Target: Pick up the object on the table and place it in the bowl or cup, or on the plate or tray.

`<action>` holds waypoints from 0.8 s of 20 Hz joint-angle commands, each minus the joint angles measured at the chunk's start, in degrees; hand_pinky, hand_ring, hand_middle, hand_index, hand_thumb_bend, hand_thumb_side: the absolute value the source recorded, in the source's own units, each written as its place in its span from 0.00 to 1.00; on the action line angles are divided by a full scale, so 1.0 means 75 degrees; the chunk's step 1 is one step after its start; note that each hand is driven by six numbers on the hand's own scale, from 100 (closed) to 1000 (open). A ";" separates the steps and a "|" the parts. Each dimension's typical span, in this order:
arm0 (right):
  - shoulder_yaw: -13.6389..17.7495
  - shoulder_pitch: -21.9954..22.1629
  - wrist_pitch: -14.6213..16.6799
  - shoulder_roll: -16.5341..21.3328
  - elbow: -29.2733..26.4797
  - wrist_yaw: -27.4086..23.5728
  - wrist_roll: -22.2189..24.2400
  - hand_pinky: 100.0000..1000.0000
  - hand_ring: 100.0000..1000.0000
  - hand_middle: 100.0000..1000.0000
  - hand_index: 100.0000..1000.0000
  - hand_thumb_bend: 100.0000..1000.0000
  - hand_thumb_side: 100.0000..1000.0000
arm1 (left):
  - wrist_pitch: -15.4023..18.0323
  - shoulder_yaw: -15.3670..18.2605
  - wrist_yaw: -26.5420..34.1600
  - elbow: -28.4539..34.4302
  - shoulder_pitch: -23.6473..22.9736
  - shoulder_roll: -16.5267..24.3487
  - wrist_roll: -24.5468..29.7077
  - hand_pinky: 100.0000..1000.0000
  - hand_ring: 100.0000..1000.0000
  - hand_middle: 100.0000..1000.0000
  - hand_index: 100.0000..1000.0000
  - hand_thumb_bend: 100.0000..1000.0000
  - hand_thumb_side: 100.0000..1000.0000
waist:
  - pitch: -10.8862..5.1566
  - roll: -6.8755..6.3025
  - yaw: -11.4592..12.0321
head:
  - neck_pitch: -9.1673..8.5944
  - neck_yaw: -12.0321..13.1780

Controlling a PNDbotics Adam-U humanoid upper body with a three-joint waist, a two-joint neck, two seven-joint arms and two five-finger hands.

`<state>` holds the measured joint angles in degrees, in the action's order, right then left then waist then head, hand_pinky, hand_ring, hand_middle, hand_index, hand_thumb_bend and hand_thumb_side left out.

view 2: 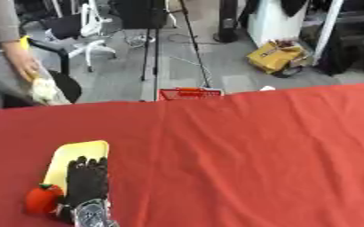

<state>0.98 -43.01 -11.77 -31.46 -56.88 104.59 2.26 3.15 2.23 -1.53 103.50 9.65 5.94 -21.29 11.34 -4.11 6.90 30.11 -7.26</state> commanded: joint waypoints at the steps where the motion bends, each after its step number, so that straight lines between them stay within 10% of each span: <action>1: 0.0048 -0.0216 -0.0231 -0.0199 -0.0368 -0.0530 -0.0141 0.86 0.78 0.87 0.94 0.37 0.52 | 0.0019 0.0014 -0.0008 0.0119 0.0057 0.0088 0.0019 0.47 0.78 0.74 0.69 0.61 0.86 | -0.0018 0.0010 -0.0017 | -0.0087 0.0017; 3: 0.0140 -0.0245 -0.0553 -0.0199 -0.0582 -0.0595 -0.0454 0.84 0.76 0.87 0.94 0.18 0.57 | 0.0018 0.0023 -0.0019 0.0117 0.0050 0.0090 0.0018 0.47 0.78 0.74 0.68 0.61 0.86 | -0.0037 0.0005 -0.0060 | -0.0096 0.0040; 4: 0.0143 -0.0270 -0.0642 -0.0199 -0.0648 -0.0679 -0.0608 0.84 0.76 0.86 0.94 0.35 0.53 | 0.0013 0.0034 -0.0029 0.0113 0.0038 0.0093 0.0012 0.47 0.78 0.74 0.68 0.61 0.86 | -0.0048 0.0004 -0.0089 | -0.0095 0.0059; 7: 0.0049 -0.0452 -0.0606 -0.0033 -0.0733 -0.1140 -0.0926 0.81 0.74 0.85 0.93 0.36 0.53 | 0.0014 0.0063 -0.0031 0.0108 -0.0005 0.0107 -0.0016 0.47 0.78 0.74 0.68 0.61 0.86 | -0.0075 0.0006 -0.0177 | -0.0080 0.0110; 16: -0.0740 -0.1330 0.2064 0.2299 -0.2173 -0.4885 -0.2707 0.63 0.60 0.71 0.81 0.17 0.60 | 0.0064 0.0156 -0.0043 0.0107 -0.0092 0.0102 -0.0141 0.47 0.79 0.74 0.68 0.61 0.86 | -0.0123 0.0042 -0.0514 | 0.0052 0.0357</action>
<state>-3.63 -51.72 1.47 -16.62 -70.03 71.90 -16.45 3.50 2.83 -1.56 103.50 8.79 5.94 -22.01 11.33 -4.11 2.81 30.26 -5.01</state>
